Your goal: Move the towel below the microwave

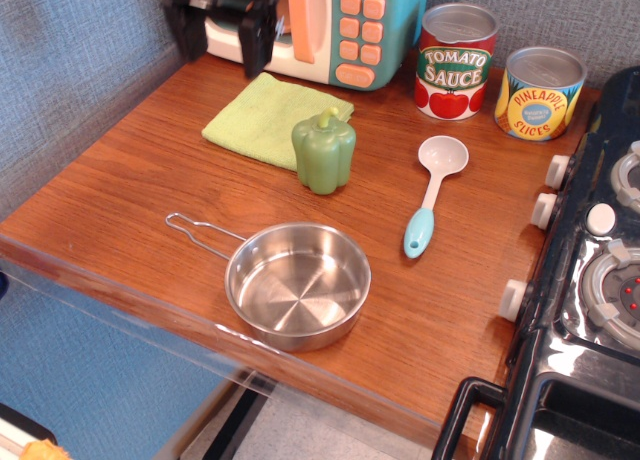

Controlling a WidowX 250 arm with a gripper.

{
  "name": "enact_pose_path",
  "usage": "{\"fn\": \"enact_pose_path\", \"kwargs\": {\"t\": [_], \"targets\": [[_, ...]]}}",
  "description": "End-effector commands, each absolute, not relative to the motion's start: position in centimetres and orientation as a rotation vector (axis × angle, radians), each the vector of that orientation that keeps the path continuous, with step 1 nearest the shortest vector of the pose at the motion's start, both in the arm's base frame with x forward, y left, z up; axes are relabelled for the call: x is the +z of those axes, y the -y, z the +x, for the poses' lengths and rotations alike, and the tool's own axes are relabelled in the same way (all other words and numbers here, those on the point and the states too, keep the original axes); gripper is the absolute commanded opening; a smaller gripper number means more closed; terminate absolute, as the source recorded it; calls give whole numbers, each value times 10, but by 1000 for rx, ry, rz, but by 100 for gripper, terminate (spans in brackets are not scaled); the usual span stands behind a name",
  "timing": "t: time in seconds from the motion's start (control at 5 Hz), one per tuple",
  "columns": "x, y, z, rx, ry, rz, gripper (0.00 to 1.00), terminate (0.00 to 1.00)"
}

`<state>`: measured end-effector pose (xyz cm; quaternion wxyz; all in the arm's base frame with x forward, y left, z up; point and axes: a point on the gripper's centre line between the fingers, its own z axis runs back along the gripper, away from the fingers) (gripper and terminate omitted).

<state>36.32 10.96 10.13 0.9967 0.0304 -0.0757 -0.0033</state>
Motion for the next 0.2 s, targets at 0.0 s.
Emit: {"fn": "enact_pose_path", "kwargs": {"t": [0.0], "targets": [[135,-111,361,-5,229,86,100,100]]}}
